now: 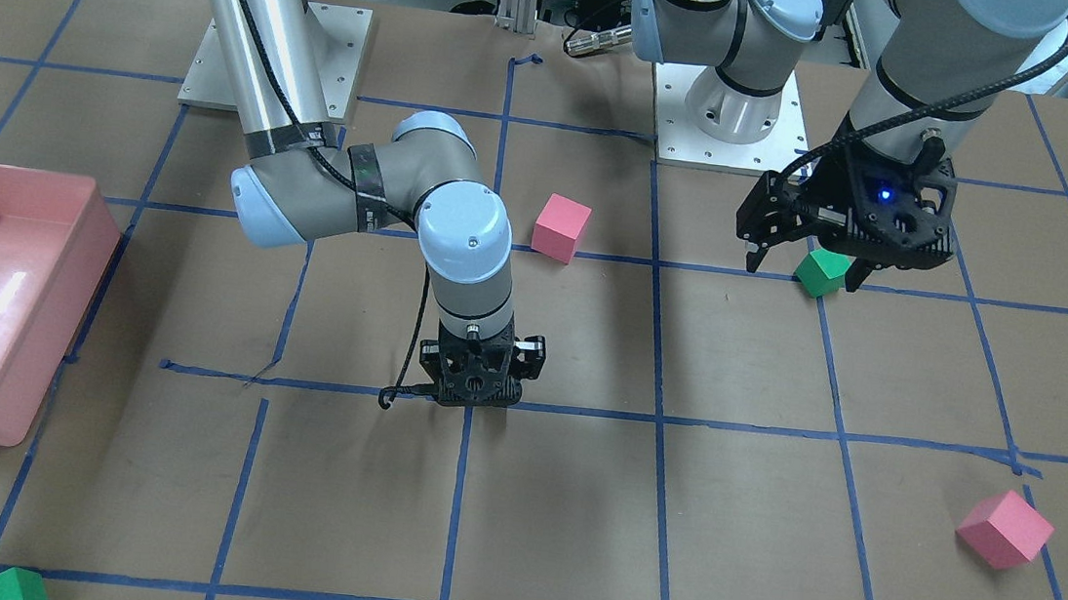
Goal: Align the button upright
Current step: 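Lower the switch onto the table and open the right gripper, then raise the right gripper away while the left arm reaches toward the switch, then lower the left gripper over the switch and grasp its body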
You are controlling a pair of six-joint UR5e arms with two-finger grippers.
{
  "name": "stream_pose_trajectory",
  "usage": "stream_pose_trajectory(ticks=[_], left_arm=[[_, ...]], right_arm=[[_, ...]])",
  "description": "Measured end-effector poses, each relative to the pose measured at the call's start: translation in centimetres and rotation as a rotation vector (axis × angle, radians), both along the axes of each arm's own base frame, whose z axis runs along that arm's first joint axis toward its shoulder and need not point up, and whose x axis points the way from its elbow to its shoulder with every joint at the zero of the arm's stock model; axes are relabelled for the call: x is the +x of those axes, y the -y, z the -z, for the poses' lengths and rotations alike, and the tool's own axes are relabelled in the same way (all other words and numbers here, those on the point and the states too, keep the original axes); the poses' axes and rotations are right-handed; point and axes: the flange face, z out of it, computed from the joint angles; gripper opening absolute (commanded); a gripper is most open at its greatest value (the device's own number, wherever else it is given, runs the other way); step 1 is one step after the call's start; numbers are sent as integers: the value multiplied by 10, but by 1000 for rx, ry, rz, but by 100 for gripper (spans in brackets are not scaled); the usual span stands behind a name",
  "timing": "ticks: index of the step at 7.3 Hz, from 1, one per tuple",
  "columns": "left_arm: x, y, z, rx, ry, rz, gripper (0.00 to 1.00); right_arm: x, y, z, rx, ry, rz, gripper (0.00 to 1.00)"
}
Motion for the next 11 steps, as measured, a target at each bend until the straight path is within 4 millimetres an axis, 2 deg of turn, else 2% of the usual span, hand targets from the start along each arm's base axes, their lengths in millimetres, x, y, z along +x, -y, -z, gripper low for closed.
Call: stream_pose_trajectory(ticks=[1, 2, 3, 4, 5, 6, 7, 8, 9, 10, 11], left_arm=[[2, 0, 1, 4, 2, -3, 100], [6, 1, 0, 2, 9, -12, 100], [11, 3, 0, -2, 21, -23, 100], [15, 4, 1, 0, 28, -32, 100], [13, 4, 5, 4, 25, -43, 100], [6, 3, 11, 2, 11, -72, 100], [-15, 2, 20, -32, -7, -90, 100], [-43, 2, 36, -97, -24, -88, 100], [-67, -1, 60, -161, -44, -102, 100], [-85, -7, 85, -207, -65, -119, 100], [-104, -13, 106, -241, -86, -129, 100]], right_arm=[[1, 2, -7, -13, 5, -2, 100], [1, 9, -25, -43, 16, -4, 100], [-6, 15, -54, -65, 22, 5, 100], [-26, 19, -90, -59, 15, 19, 100], [-65, 21, -129, -36, -4, 17, 100], [-118, 20, -167, -7, -23, -6, 100], [-170, 13, -206, 22, -37, -31, 100], [-201, -4, -251, 42, -47, -44, 100], [-213, -23, -301, 50, -56, -49, 100], [-219, -38, -341, 50, -75, -51, 100], [-222, -45, -363, 45, -96, -50, 100]])
